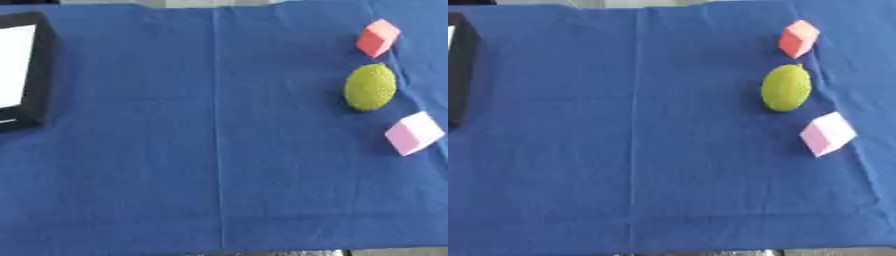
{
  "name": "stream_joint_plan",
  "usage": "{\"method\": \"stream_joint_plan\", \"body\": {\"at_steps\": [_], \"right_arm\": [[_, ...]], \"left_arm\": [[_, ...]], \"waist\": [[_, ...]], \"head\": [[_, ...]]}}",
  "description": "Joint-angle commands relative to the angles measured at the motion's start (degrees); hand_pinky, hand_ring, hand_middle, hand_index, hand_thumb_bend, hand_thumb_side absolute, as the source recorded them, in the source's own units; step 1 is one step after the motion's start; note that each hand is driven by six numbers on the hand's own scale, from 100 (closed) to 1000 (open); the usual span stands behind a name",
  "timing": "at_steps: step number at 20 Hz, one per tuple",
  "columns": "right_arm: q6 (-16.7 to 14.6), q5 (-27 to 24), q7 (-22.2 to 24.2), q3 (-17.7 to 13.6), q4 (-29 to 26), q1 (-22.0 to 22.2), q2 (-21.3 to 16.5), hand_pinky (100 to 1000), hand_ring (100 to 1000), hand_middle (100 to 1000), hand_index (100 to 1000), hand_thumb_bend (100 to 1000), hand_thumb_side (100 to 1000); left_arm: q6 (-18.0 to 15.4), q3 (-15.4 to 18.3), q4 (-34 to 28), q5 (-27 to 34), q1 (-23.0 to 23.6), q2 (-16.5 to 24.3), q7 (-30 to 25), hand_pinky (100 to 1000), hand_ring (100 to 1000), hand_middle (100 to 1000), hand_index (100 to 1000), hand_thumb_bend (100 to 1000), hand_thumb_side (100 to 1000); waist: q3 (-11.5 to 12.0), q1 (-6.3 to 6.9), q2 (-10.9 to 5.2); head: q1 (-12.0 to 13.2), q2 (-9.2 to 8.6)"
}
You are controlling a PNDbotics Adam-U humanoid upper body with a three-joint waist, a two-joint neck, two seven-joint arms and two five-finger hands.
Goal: Pick up the objects with one hand, pass them to the other hand, and then place them into the box on the other side of the table.
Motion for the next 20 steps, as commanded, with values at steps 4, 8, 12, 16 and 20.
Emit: {"method": "stream_joint_plan", "body": {"at_steps": [4,8,12,16,20], "right_arm": [[1.1,5.8,5.9,-0.9,-10.3,5.4,-8.3,889,842,829,868,552,418],[2.4,8.2,9.9,-2.8,-14.9,9.6,-10.9,896,848,836,870,570,406],[2.3,10.5,14.1,-4.1,-17.4,12.4,-12.8,904,858,849,874,595,384],[1.6,13.7,17.8,-5.0,-20.0,14.4,-14.3,912,865,860,877,614,358],[0.8,17.0,21.5,-5.3,-22.6,16.2,-15.4,920,874,871,881,604,337]], "left_arm": [[0.3,-0.1,-1.0,-0.7,-0.5,2.7,-0.2,865,837,819,877,442,749],[0.4,-0.1,-1.0,-0.9,-0.2,3.3,-0.1,865,841,820,877,441,748],[0.5,-0.1,-1.1,-1.0,0.1,3.6,-0.1,865,843,820,877,440,749],[0.5,-0.1,-1.1,-1.1,0.3,3.9,-0.1,864,844,821,877,439,748],[0.5,-0.1,-1.1,-1.1,0.5,4.2,0.0,863,845,821,874,437,749]], "waist": [[-0.5,-0.20,-1.35],[-1.0,-0.31,-1.51],[-1.5,-0.46,-1.62],[-2.0,-0.54,-1.77],[-2.4,-0.57,-1.91]], "head": [[-0.3,-0.28],[-0.1,-0.32],[0.1,-0.32],[0.2,-0.14],[0.2,0.00]]}}
